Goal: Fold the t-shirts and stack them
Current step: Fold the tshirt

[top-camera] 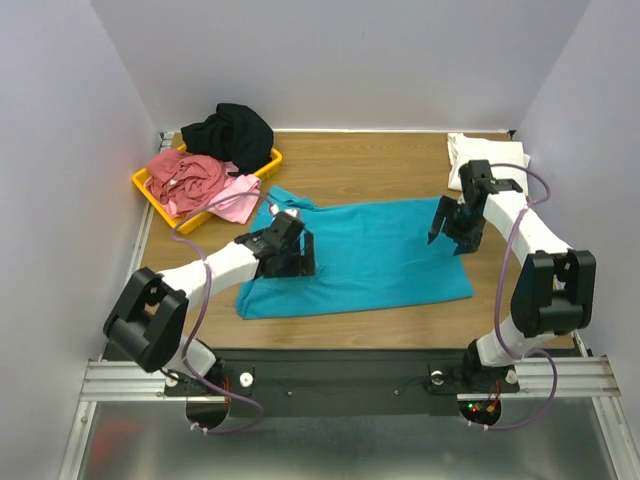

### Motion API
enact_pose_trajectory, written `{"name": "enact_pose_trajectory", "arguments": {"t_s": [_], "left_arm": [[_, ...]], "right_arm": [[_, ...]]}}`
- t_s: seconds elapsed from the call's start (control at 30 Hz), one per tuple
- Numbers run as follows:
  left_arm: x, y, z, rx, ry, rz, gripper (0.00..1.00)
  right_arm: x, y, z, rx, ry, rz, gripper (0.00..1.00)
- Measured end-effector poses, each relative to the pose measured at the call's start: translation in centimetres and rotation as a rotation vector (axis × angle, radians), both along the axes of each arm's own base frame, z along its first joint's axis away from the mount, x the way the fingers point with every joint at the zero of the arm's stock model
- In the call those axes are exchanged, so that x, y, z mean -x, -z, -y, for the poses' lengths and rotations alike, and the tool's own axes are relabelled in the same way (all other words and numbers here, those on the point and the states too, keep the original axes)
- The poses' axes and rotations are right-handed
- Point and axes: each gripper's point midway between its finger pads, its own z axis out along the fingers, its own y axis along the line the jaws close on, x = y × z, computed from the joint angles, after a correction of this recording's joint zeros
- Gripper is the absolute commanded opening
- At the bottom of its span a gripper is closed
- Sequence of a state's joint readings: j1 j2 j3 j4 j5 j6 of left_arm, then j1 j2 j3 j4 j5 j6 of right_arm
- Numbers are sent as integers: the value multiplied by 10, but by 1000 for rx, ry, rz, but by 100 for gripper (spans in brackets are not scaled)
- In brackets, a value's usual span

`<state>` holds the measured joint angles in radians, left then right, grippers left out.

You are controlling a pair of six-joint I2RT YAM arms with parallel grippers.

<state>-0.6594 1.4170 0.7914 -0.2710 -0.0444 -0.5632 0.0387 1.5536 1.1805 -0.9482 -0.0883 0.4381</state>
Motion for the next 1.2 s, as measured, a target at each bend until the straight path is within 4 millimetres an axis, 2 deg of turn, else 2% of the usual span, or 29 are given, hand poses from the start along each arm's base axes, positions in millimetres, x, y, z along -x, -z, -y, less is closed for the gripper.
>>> {"name": "enact_pose_trajectory", "arguments": {"t_s": [0.1, 0.2, 0.27, 0.33, 0.47, 0.5, 0.63, 0.93, 1.2], "left_arm": [[-32, -24, 19, 10, -2, 53, 89], [-73, -38, 43, 24, -3, 115, 89], [-85, -34, 50, 16, 1, 119, 90], [-93, -19, 55, -5, 11, 99, 89], [-89, 14, 54, -51, 27, 37, 89], [-90, 15, 54, -52, 31, 40, 90], [-89, 15, 56, -31, 42, 64, 89], [-84, 14, 64, -4, 87, 103, 90], [-62, 13, 77, 41, 115, 83, 90]], "right_arm": [[-31, -4, 1, 12, -6, 53, 76], [-47, 12, 1, 14, -13, 51, 75], [-52, 25, 0, 9, -14, 36, 75], [-57, 36, -2, 1, -20, 33, 74], [-58, 53, -5, -17, -35, 28, 74], [-56, 56, -5, -16, -39, 25, 74], [-47, 69, -2, 0, -46, 9, 74], [-32, 72, 11, 68, -29, 33, 75], [-15, 74, 27, 150, -1, 13, 75]]}}
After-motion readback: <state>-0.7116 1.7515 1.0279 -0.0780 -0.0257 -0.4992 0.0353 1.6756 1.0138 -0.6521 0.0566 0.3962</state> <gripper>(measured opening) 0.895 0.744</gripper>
